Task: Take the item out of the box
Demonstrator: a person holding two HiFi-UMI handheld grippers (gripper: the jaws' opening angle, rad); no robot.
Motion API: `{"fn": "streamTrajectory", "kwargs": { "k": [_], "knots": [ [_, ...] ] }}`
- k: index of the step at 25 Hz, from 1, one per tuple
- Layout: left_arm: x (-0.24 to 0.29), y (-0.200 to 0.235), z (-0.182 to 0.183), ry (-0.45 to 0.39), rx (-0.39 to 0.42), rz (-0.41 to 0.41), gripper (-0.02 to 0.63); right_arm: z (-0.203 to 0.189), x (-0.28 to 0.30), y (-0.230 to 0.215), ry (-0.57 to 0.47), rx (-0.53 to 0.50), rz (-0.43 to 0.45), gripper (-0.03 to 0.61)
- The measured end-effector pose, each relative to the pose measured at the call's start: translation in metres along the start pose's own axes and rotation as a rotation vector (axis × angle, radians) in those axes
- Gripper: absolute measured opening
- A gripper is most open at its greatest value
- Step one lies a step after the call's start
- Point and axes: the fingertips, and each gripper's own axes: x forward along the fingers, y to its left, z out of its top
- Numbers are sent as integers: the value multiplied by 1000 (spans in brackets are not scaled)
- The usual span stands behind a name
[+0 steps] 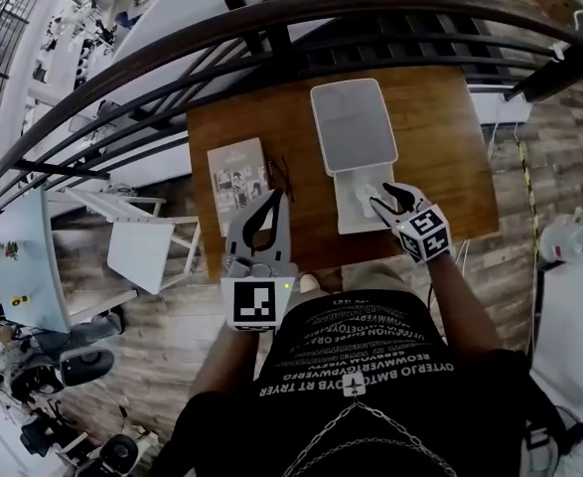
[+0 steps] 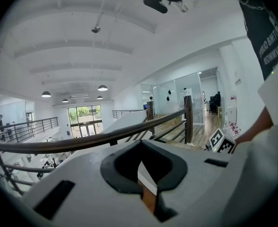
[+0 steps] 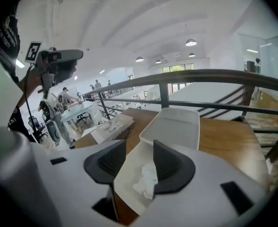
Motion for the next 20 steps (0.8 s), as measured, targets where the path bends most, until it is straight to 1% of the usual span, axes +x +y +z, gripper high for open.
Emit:
{"fn": "streamTrajectory", "kwargs": {
  "k": [10, 14, 16, 18, 20],
  "knots": [
    [11, -5, -18, 57, 7, 15, 5, -70, 47, -19, 204, 17, 29, 196],
    [11, -5, -26, 87, 6, 35, 5, -93, 62, -25, 301, -3, 27, 210],
    [9, -3, -29, 96, 11, 41, 5, -106, 67, -27, 374, -18, 21, 219],
    [8, -1, -30, 103, 8, 46, 5, -120, 71, -27, 455, -43, 15, 221],
    [6, 1, -31, 106, -6, 55, 5, -127, 75, -28, 512, -85, -4, 212]
  ]
}}
